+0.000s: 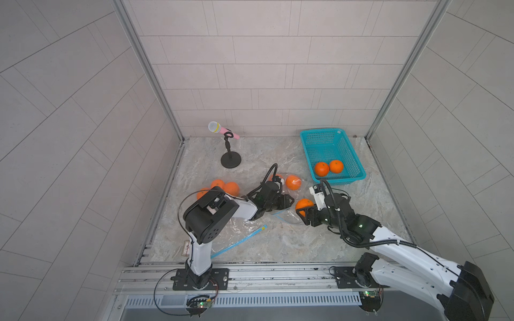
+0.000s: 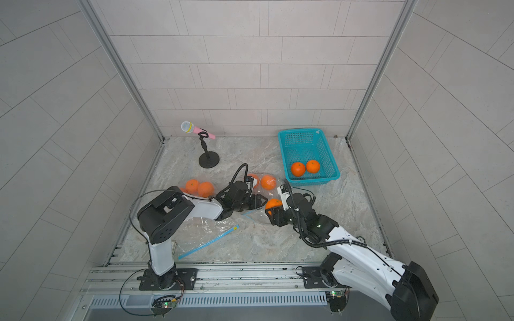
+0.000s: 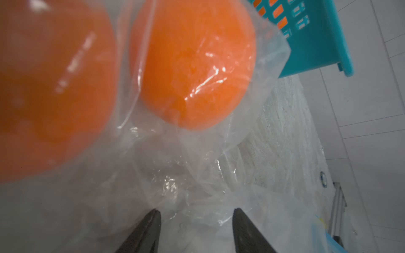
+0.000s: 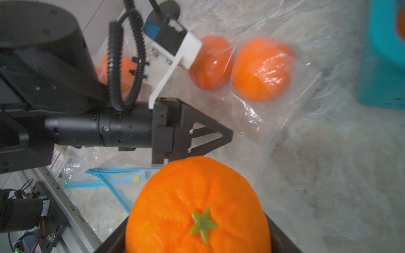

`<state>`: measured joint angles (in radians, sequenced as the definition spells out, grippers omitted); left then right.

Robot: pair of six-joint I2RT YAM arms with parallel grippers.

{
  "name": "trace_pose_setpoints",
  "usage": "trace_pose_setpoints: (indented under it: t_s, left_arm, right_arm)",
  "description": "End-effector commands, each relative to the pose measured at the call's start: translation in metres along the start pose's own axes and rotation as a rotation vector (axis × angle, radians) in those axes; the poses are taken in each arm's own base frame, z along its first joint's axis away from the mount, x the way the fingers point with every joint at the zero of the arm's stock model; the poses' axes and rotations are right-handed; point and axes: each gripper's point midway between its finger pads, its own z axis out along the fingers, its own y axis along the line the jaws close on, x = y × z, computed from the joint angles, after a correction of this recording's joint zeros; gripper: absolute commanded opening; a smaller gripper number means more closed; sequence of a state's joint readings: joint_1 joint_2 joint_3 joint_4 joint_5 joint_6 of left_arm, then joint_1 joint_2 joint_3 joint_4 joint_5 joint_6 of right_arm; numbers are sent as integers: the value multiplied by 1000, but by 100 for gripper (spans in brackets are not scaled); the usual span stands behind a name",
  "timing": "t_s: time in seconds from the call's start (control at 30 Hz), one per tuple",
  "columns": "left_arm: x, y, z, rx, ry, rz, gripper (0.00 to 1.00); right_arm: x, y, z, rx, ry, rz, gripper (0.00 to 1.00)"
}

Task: Open the zip-top bag and take out the orange
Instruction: Pick up the orange from the zipper food storage bag, then place the orange in the basket.

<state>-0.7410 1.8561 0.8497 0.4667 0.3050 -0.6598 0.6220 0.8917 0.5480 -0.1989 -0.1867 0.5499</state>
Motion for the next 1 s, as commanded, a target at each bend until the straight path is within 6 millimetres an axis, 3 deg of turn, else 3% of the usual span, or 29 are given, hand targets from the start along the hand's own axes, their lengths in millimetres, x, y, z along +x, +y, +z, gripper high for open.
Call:
trace_pose_setpoints:
  t_s: [0.0,0.1,0.2,0.33,0.43,0.5,0.7,0.83,0.97]
  left_arm:
    - [-53,-19,-34,-50,-107,50,69]
    - [-80,-20,-47,-104,-157,63,73]
    - [-92,-20,-47,-100,-156,48,73]
    - [-114,-51,-47,13,-232,73,73]
    - [-130,-81,-41,73,-239,122,73]
    - [-135,-88,-37,72,-241,133,73]
    - [-122,-68,-16,0,-165,113,73]
    - [-117,-83,-3,60,-121,151,79]
    - [-113,-84,3,53,-99,158,80]
  right_arm:
    - [-23,-8,-16,13,-7,21,70]
    - [-51,-19,-26,33,-54,49,70]
    - [-73,-20,-35,16,-95,64,70]
    - [-113,-62,-42,252,-136,28,71]
    - [-138,-109,-37,396,-125,86,70]
    - [-149,-132,-25,442,-89,106,69]
    - [-153,-167,19,491,76,127,70]
    - [-140,-181,47,492,219,150,69]
    - [-120,-193,57,526,290,167,68]
